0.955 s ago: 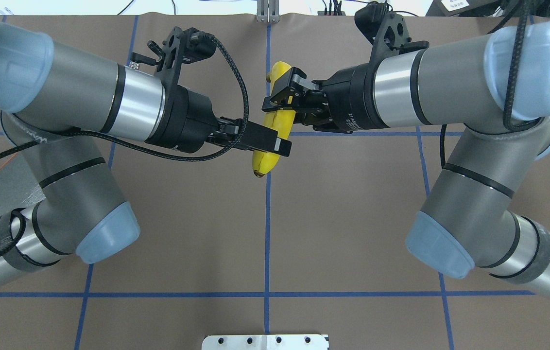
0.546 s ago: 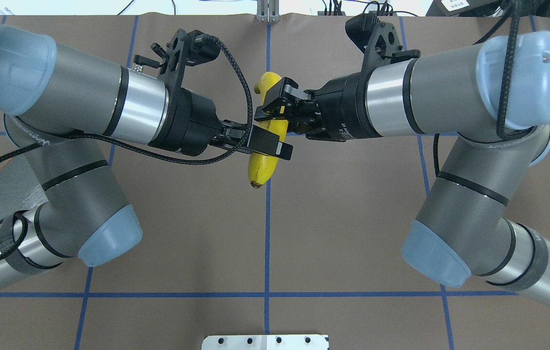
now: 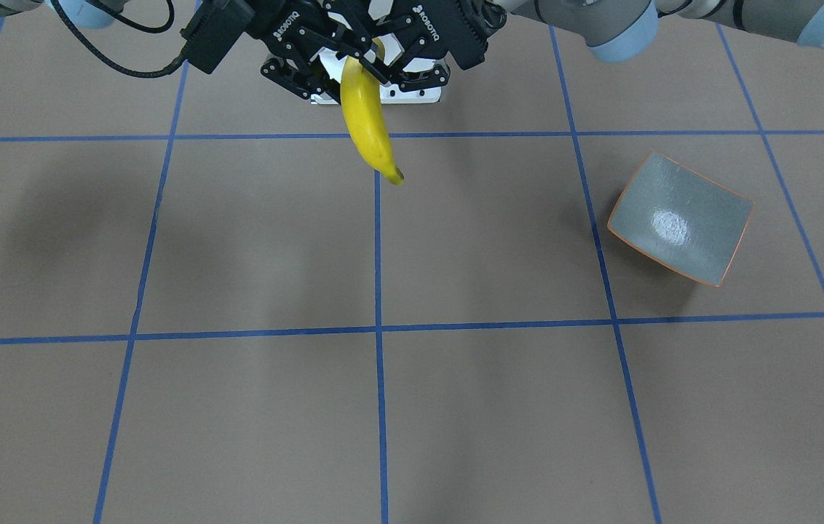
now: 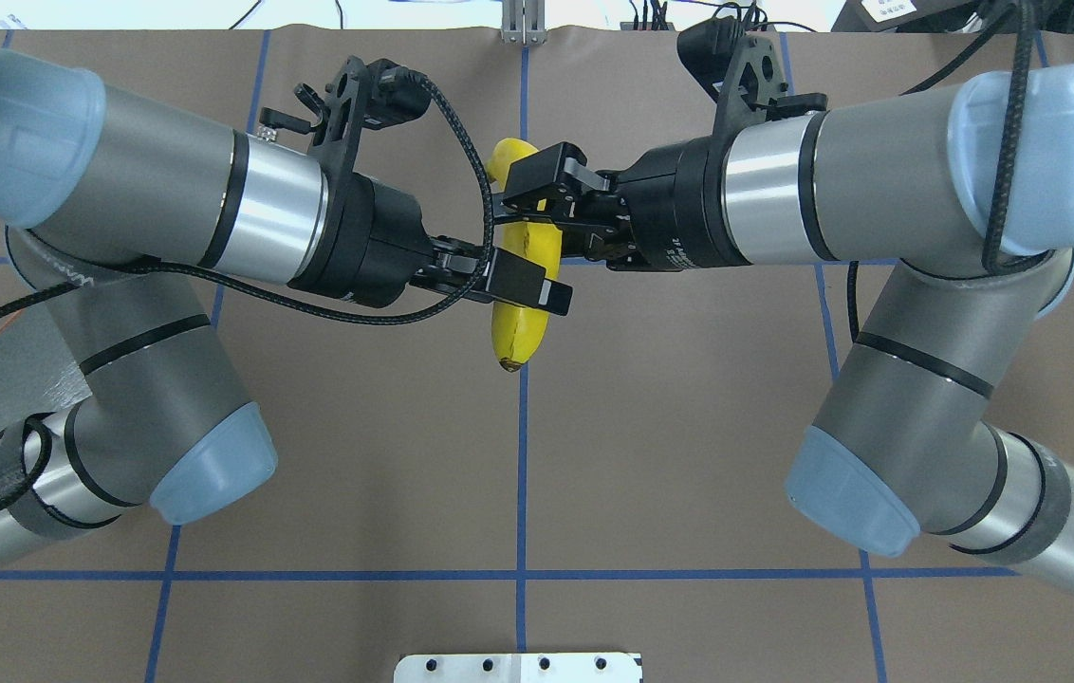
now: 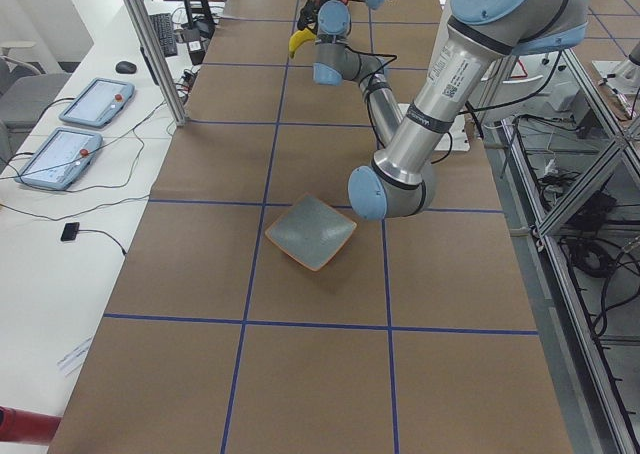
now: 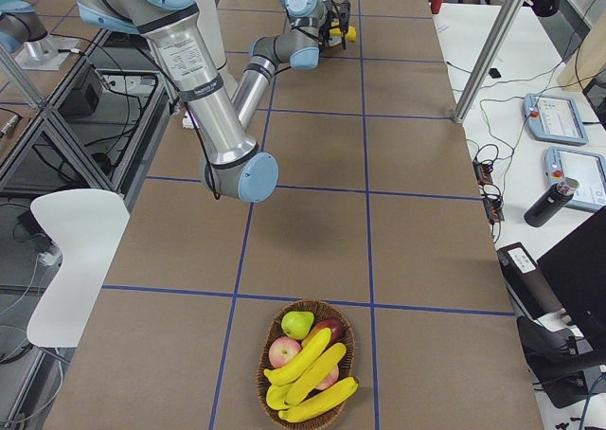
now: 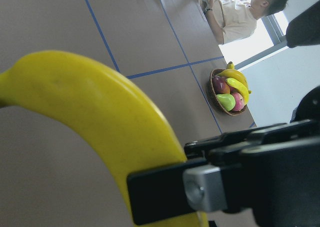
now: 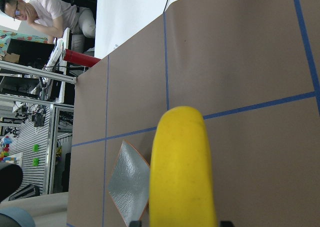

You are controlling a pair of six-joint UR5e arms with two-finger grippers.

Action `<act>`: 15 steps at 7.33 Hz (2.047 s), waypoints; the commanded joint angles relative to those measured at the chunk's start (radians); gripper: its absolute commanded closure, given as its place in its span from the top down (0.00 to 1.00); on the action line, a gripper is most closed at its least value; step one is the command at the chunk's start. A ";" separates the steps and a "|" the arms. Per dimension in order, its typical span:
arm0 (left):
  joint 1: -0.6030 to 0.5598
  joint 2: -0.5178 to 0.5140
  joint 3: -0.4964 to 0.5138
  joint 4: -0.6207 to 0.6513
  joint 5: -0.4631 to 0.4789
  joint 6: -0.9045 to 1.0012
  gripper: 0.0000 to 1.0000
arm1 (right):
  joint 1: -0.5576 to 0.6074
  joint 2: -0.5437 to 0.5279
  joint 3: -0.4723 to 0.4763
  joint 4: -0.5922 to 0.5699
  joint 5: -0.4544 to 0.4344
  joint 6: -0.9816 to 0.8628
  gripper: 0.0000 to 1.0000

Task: Transfer all bananas from basket to plate

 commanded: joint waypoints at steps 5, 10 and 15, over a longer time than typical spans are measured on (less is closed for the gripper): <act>-0.017 0.202 -0.058 0.010 0.000 -0.003 0.00 | 0.260 -0.113 -0.080 -0.012 0.203 -0.181 1.00; -0.181 0.640 -0.099 0.007 0.003 0.077 0.00 | 0.431 -0.352 -0.253 -0.119 0.219 -0.733 1.00; -0.186 0.768 0.025 0.010 0.098 0.289 0.00 | 0.650 -0.572 -0.288 -0.231 0.220 -1.362 1.00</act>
